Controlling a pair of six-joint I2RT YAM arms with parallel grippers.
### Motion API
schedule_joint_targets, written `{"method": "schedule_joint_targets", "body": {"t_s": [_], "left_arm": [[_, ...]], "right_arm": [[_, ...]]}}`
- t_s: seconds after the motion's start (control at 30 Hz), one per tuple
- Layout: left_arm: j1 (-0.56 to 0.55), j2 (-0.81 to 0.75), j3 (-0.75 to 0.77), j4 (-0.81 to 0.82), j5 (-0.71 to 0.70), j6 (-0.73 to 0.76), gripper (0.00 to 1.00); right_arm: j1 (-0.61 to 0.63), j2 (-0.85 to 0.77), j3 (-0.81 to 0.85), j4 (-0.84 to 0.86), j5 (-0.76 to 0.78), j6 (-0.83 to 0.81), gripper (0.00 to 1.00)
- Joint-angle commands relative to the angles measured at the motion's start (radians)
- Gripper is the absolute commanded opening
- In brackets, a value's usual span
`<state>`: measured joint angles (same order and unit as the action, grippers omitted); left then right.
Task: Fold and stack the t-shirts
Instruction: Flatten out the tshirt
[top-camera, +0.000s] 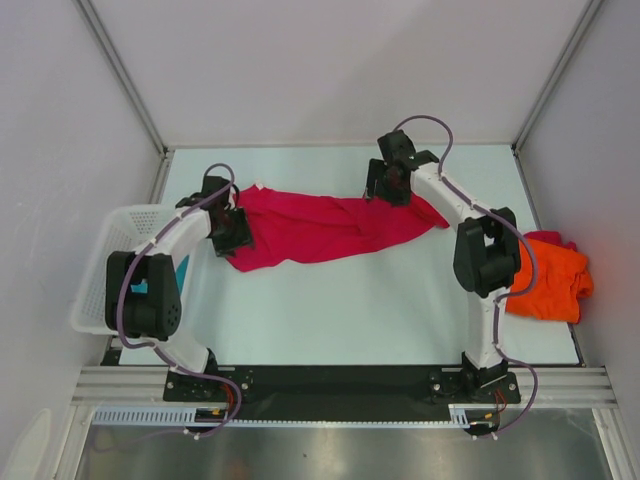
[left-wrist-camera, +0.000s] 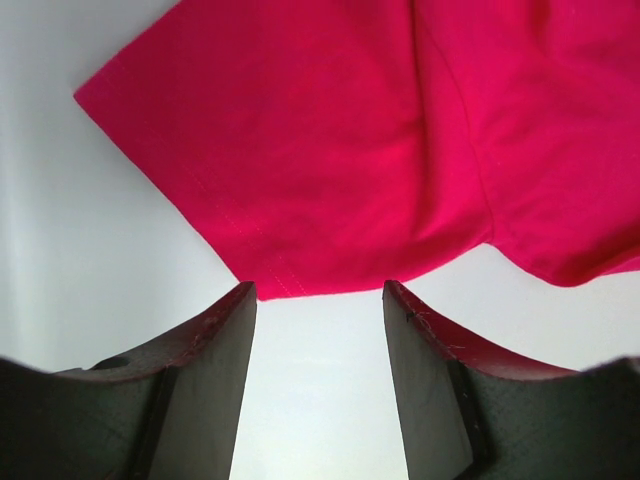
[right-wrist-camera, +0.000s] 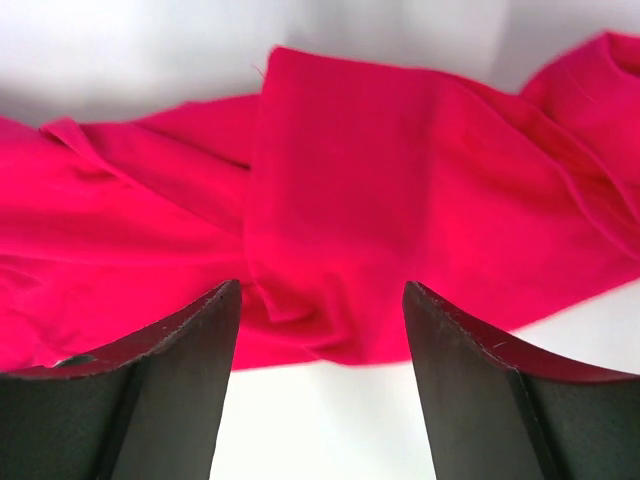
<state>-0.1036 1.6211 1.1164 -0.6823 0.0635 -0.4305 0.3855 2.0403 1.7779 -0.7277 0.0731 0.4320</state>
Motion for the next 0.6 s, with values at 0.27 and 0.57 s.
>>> {"method": "schedule_joint_targets", "body": {"t_s": [0.27, 0.57], "left_arm": [[0.002, 0.071, -0.007, 0.029, 0.045, -0.014, 0.58], [0.001, 0.134, -0.072, 0.116, 0.134, -0.073, 0.52]], "right_arm": [[0.01, 0.164, 0.155, 0.019, -0.062, -0.012, 0.71], [0.015, 0.219, 0.17, 0.048, -0.127, -0.01, 0.7]]}}
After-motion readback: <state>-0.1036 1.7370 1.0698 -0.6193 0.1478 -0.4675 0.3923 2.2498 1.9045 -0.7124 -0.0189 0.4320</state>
